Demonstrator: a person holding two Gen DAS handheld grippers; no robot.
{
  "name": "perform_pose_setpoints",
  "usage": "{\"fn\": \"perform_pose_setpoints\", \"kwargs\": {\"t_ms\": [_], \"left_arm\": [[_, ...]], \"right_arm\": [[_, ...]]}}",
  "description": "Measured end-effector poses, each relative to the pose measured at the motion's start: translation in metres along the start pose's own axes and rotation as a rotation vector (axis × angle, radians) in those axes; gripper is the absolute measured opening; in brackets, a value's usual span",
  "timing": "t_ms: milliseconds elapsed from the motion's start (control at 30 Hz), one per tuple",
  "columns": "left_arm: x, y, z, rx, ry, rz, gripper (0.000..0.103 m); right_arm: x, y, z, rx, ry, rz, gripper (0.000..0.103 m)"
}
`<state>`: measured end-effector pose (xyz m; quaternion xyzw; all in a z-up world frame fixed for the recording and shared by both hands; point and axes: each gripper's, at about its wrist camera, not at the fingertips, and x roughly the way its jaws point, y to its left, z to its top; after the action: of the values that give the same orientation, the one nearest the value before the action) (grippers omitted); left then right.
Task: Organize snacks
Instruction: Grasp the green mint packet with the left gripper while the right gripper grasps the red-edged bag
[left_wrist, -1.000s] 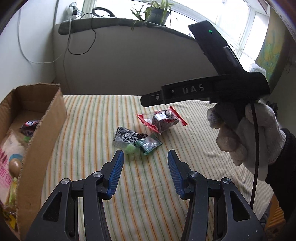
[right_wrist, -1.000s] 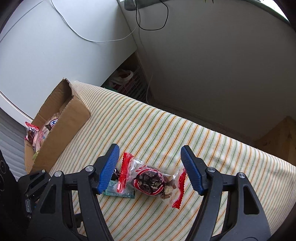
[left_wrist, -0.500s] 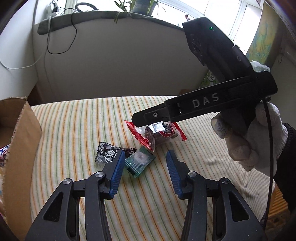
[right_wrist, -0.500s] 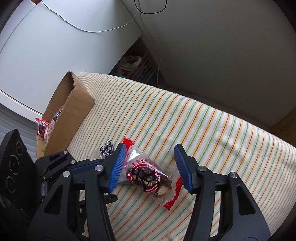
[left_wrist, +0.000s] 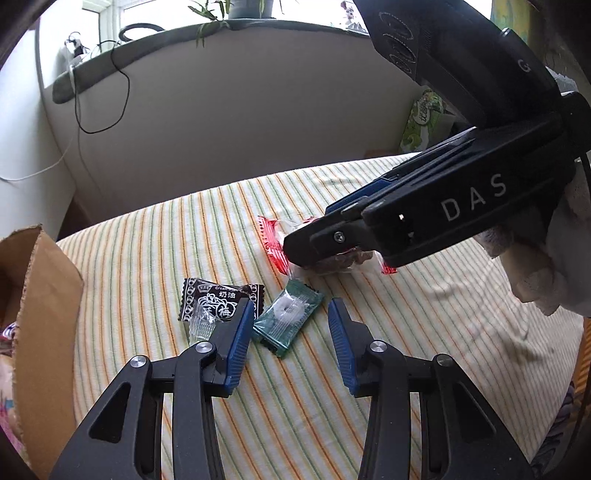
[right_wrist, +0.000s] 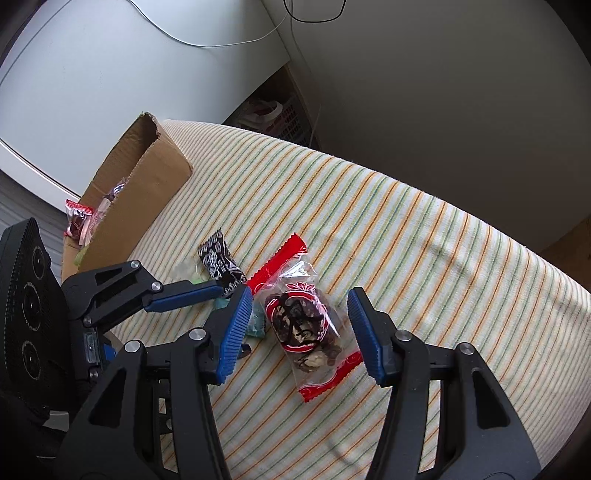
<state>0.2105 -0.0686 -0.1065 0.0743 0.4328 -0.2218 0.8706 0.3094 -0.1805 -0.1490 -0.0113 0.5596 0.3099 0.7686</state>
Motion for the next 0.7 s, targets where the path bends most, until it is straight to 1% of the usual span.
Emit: {"fn": "perform_pose_setpoints", "kwargs": {"t_ms": [67,133,167,200,267,333,433,500,567,600,633,667,700], "left_arm": [[0.006,0.001,0.002,-0.003,0.019,-0.012,0.040],[0.009,-0.002,0.002,0.008,0.017,-0.019,0.039],[0.009,-0.004,0.002,0.012,0.021,-0.024,0.030],[0.010,-0.005,0.003,0.018,0.021,-0.016,0.025],[0.012,-0.006,0.003,0.019,0.024,-0.013,0.022],[0.008,-0.012,-0.001,0.011,0.026,-0.013,0.021],[0.006,-0.011,-0.002,0.007,0.025,-0.006,0.021],[0.004,-0.013,-0.005,-0.001,0.027,-0.010,0.020],[0.001,-0.016,-0.010,-0.008,0.026,-0.019,0.020],[-0.005,-0.017,-0.021,-0.011,0.025,-0.020,0.020],[-0.008,-0.016,-0.023,-0.015,0.023,-0.020,0.020],[-0.010,-0.016,-0.025,-0.019,0.020,-0.022,0.020],[-0.012,-0.017,-0.026,-0.024,0.017,-0.021,0.020]], "right_arm": [[-0.002,-0.007,-0.002,0.028,-0.004,0.008,0.058],[-0.003,-0.010,-0.004,0.032,-0.010,0.006,0.057],[-0.004,-0.010,-0.005,0.029,-0.010,-0.002,0.057],[-0.004,-0.009,-0.005,0.029,-0.010,-0.002,0.057],[-0.006,-0.010,-0.006,0.030,-0.013,0.000,0.057],[-0.009,-0.009,-0.008,0.033,-0.025,-0.005,0.057],[-0.013,-0.008,-0.012,0.021,-0.032,-0.002,0.057],[-0.011,-0.005,-0.015,0.004,-0.022,-0.024,0.057],[-0.006,0.000,-0.017,-0.016,-0.009,-0.063,0.057],[-0.003,0.003,-0.018,-0.027,-0.001,-0.083,0.056],[-0.002,0.005,-0.020,-0.039,-0.005,-0.107,0.054],[-0.002,0.008,-0.020,-0.046,-0.010,-0.128,0.041],[-0.001,0.009,-0.020,-0.044,-0.009,-0.137,0.035]]}}
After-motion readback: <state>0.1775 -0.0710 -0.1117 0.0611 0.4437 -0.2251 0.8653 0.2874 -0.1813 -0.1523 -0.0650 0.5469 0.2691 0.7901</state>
